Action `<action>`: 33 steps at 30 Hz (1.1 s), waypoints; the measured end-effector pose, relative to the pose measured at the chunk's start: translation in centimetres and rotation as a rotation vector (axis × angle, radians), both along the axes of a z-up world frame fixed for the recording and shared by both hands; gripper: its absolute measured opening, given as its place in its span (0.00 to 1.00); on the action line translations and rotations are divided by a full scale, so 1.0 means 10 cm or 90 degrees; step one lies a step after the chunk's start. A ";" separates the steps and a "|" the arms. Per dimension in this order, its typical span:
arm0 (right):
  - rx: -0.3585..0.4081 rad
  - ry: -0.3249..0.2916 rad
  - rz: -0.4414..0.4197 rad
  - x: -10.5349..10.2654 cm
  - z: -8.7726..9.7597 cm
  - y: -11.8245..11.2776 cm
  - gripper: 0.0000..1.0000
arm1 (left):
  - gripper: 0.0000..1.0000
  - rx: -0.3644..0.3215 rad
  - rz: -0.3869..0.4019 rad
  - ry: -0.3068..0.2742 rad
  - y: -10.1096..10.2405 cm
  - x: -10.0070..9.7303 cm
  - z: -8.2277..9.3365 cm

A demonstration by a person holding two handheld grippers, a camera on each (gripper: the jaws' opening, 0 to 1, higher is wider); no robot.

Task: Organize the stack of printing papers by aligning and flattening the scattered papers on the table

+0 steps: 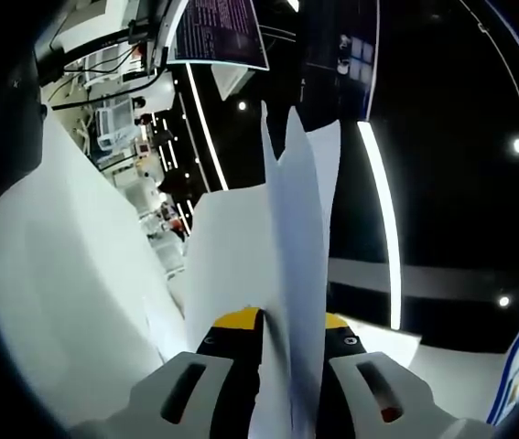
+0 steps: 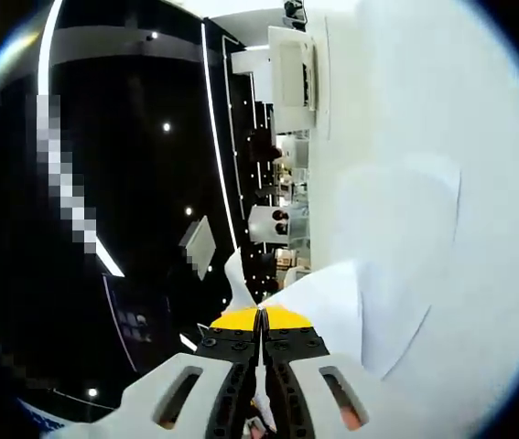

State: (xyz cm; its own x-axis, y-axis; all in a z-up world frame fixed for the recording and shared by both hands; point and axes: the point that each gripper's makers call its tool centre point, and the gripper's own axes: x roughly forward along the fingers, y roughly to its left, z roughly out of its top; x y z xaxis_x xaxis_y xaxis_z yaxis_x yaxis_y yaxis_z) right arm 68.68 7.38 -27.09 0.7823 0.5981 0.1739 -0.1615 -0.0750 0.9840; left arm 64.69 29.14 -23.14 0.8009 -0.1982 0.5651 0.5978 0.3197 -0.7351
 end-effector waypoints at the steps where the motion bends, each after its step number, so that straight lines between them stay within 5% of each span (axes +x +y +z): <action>1: 0.000 0.000 0.001 -0.01 -0.01 0.00 0.00 | 0.19 0.000 0.000 0.000 0.00 0.00 0.00; 33: -0.004 0.013 0.011 -0.06 -0.08 0.05 0.00 | 0.17 0.001 0.002 -0.002 0.03 0.01 0.00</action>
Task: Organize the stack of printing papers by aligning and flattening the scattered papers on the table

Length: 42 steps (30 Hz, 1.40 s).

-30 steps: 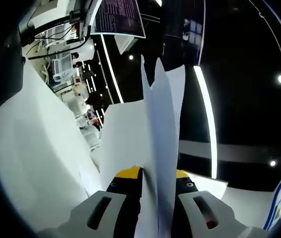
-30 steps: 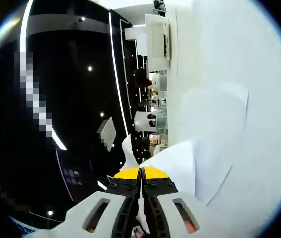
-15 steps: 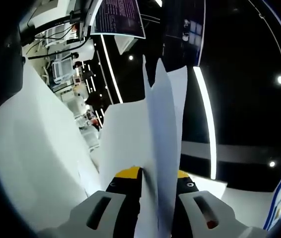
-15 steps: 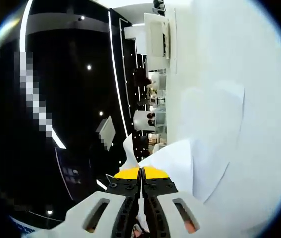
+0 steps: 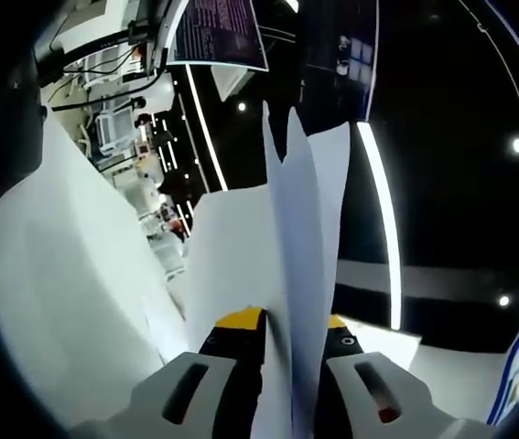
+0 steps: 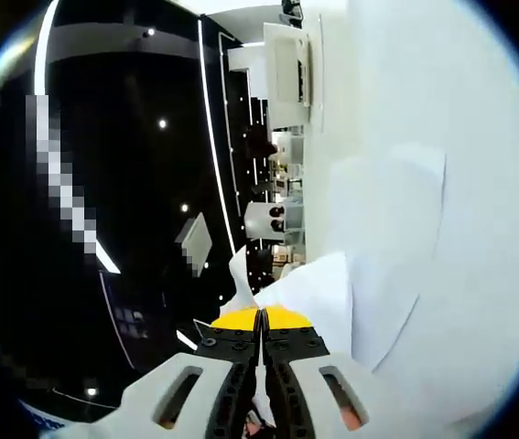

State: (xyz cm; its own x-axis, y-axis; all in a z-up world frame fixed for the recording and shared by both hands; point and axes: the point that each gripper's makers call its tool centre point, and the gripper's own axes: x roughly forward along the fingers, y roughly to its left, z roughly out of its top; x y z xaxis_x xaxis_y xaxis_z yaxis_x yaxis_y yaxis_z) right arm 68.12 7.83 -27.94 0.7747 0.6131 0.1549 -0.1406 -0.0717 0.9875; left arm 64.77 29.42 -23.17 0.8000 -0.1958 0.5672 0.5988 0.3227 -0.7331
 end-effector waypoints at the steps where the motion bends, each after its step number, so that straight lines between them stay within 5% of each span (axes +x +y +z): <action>1: 0.000 0.001 0.000 0.00 0.00 0.00 0.00 | 0.17 -0.001 0.000 0.001 0.00 0.00 0.00; 31: 0.019 0.019 -0.003 -0.04 -0.01 0.00 0.00 | 0.06 0.025 0.012 -0.009 -0.04 -0.03 0.01; 42: 0.007 0.018 -0.013 -0.02 -0.01 -0.01 0.10 | 0.06 0.023 0.012 -0.009 -0.04 -0.02 0.01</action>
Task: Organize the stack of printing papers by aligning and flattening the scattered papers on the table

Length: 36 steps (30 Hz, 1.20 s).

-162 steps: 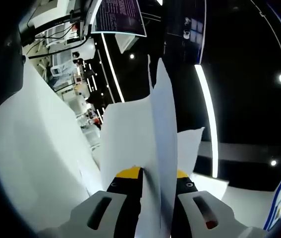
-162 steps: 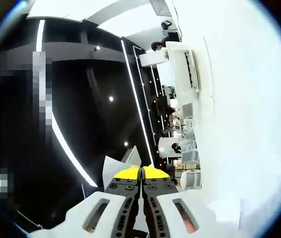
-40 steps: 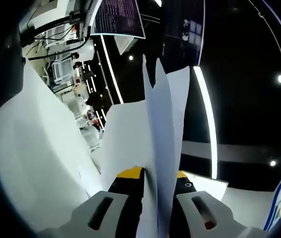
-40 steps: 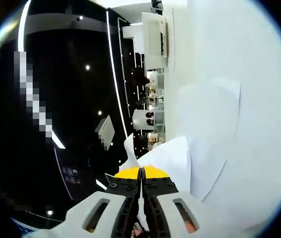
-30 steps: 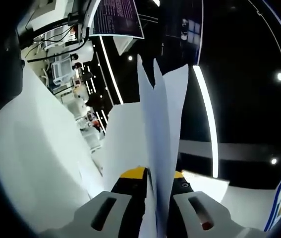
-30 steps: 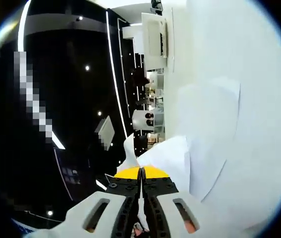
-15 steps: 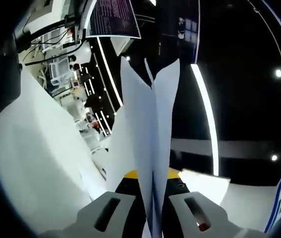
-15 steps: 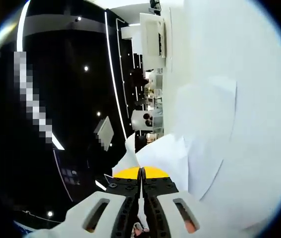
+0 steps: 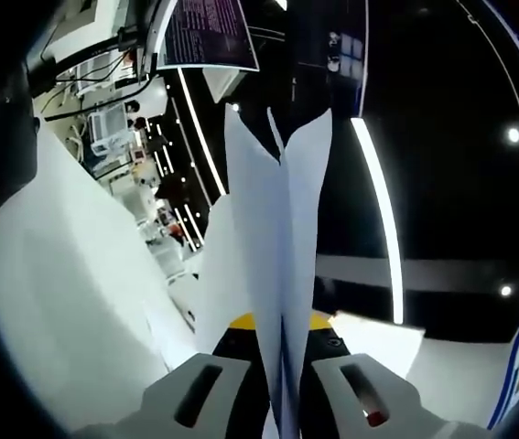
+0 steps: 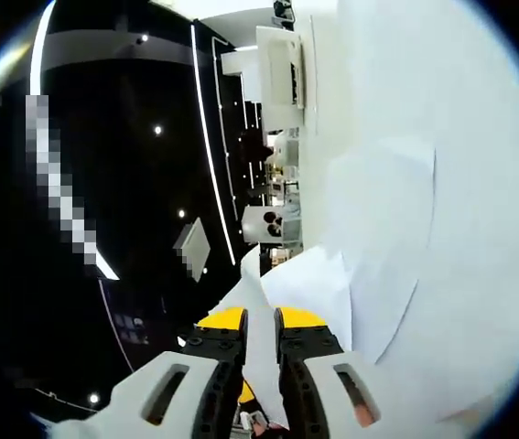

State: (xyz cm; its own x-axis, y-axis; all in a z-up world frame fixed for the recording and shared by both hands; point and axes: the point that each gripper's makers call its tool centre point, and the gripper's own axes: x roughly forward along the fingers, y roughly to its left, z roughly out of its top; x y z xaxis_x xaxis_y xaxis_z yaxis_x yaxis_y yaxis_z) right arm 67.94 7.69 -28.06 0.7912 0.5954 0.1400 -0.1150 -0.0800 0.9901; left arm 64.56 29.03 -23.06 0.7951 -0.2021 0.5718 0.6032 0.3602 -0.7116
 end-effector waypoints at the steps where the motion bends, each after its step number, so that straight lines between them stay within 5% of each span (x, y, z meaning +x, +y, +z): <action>1: 0.000 0.002 0.000 0.00 0.00 0.00 0.10 | 0.06 0.000 0.000 0.000 0.00 0.00 0.00; 21: -0.034 -0.007 -0.034 0.07 0.00 -0.12 0.25 | 0.06 -0.003 -0.002 0.001 0.06 0.04 -0.02; 36: -0.099 -0.029 -0.048 0.08 0.02 -0.21 0.48 | 0.06 -0.005 -0.004 0.001 -0.06 -0.04 0.02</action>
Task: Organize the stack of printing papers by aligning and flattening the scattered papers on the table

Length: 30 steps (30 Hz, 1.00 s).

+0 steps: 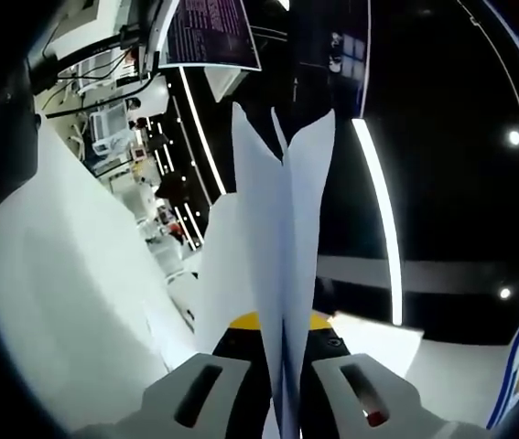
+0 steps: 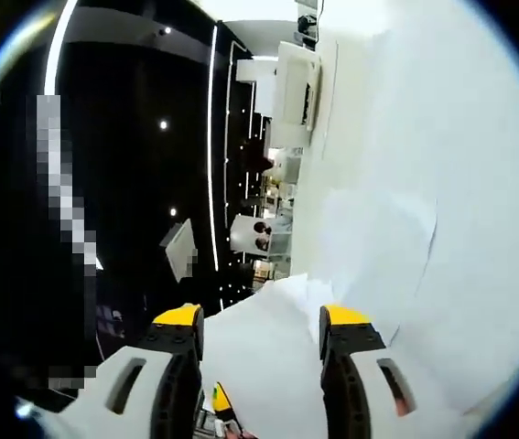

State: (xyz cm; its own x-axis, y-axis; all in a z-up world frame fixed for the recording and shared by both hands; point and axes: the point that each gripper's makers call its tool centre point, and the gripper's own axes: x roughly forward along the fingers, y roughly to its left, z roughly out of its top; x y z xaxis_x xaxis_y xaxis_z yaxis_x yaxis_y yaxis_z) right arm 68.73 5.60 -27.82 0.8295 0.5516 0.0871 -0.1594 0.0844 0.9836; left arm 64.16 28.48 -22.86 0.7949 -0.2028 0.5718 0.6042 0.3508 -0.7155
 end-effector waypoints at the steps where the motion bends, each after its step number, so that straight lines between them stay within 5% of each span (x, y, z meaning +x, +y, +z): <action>1: -0.006 -0.003 0.002 -0.01 0.00 0.00 0.50 | 0.06 0.000 0.000 0.000 -0.01 0.00 0.00; 16: -0.158 -0.069 -0.019 0.00 0.10 -0.22 0.72 | 0.06 -0.005 -0.002 0.000 -0.02 -0.02 0.02; 24: -0.255 -0.107 -0.040 0.04 0.11 -0.40 0.77 | 0.06 -0.005 -0.002 0.001 -0.02 -0.02 0.02; 30: -0.285 -0.100 -0.025 0.02 0.04 -0.41 0.78 | 0.06 -0.009 -0.005 0.001 -0.01 -0.01 0.02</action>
State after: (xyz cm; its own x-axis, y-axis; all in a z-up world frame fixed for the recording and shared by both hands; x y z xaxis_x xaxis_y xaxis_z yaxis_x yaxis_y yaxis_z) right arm 68.93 1.51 -27.43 0.8460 0.5324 -0.0270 -0.2911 0.5037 0.8134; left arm 64.01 28.37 -22.62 0.7946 -0.2000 0.5733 0.6052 0.3358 -0.7218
